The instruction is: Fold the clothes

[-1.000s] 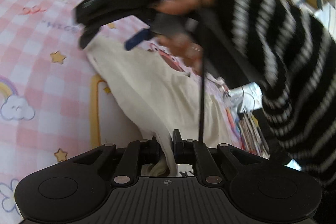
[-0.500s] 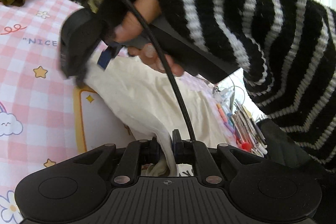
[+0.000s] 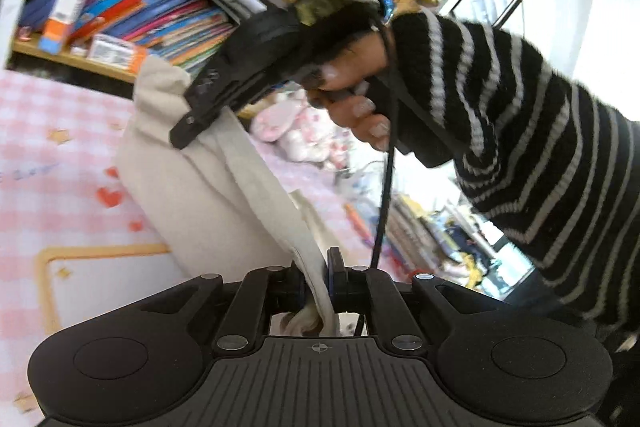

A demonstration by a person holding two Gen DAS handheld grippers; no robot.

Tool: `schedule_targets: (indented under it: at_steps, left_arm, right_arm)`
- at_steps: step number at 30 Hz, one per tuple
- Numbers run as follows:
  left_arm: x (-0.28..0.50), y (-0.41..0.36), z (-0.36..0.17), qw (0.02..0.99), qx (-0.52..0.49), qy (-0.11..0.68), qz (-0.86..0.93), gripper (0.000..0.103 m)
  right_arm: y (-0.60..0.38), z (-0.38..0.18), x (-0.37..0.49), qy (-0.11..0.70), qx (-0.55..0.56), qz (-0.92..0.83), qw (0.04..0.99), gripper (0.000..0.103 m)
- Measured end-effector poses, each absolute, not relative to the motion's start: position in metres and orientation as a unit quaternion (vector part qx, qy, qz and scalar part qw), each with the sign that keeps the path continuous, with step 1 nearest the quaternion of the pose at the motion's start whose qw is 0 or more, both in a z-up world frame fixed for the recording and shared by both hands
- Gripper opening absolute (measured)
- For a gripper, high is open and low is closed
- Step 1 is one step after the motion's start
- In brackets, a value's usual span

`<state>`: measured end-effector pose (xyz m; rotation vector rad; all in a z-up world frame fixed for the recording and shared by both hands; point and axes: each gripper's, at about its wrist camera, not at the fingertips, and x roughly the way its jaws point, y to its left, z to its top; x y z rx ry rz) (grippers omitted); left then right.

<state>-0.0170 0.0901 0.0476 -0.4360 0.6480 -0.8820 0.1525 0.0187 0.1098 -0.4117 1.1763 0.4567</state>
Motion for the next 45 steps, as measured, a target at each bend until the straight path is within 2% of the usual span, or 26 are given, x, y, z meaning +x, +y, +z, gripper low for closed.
schedule_targets:
  at_steps: [6,13,17,20,22,24,27,29,31,35,38,40,42,45]
  left_arm:
    - [-0.016,0.026,0.066,0.834,-0.176,0.297,-0.431,0.008]
    - [-0.012,-0.072,0.063,0.834,-0.146,0.327,-0.42,0.008]
    - [-0.008,-0.134,0.052,0.829,-0.128,0.368,-0.401,0.009]
    - [-0.002,-0.176,0.025,0.825,-0.109,0.413,-0.371,0.011]
    - [-0.001,-0.197,0.005,0.825,-0.094,0.442,-0.34,0.013]
    - [0.002,-0.209,-0.005,0.824,-0.081,0.464,-0.315,0.018]
    - [0.0,-0.212,-0.005,0.826,-0.087,0.472,-0.296,0.028]
    - [-0.002,-0.21,0.002,0.829,-0.098,0.465,-0.296,0.042]
    - [-0.008,-0.208,0.016,0.831,-0.094,0.455,-0.304,0.049]
    - [-0.023,-0.199,0.036,0.846,-0.083,0.432,-0.301,0.051]
    - [-0.031,-0.18,0.043,0.861,-0.101,0.418,-0.273,0.061]
    - [-0.039,-0.159,0.043,0.868,-0.116,0.417,-0.242,0.061]
    - [-0.049,-0.143,0.042,0.874,-0.119,0.42,-0.212,0.063]
    - [-0.06,-0.127,0.034,0.883,-0.106,0.426,-0.166,0.064]
  right_arm:
    - [-0.07,0.137,0.157,0.52,-0.149,0.214,0.814,0.009]
    - [-0.184,0.133,0.159,0.487,-0.11,0.241,0.832,0.009]
    - [-0.254,0.111,0.163,0.487,-0.07,0.253,0.833,0.009]
    - [-0.303,0.079,0.168,0.499,-0.034,0.252,0.829,0.009]
    - [-0.326,0.05,0.172,0.509,-0.016,0.243,0.826,0.012]
    - [-0.346,0.021,0.176,0.526,0.013,0.222,0.821,0.02]
    - [-0.371,-0.004,0.18,0.536,0.071,0.21,0.815,0.021]
    - [-0.381,-0.009,0.18,0.532,0.106,0.216,0.812,0.025]
    - [-0.39,-0.011,0.179,0.527,0.134,0.225,0.808,0.029]
    - [-0.397,-0.008,0.172,0.525,0.157,0.239,0.801,0.037]
    - [-0.408,0.0,0.152,0.53,0.167,0.255,0.791,0.043]
    - [-0.413,0.005,0.129,0.544,0.168,0.27,0.776,0.044]
    - [-0.417,0.008,0.104,0.559,0.17,0.284,0.76,0.049]
    - [-0.42,0.01,0.065,0.581,0.163,0.29,0.743,0.05]
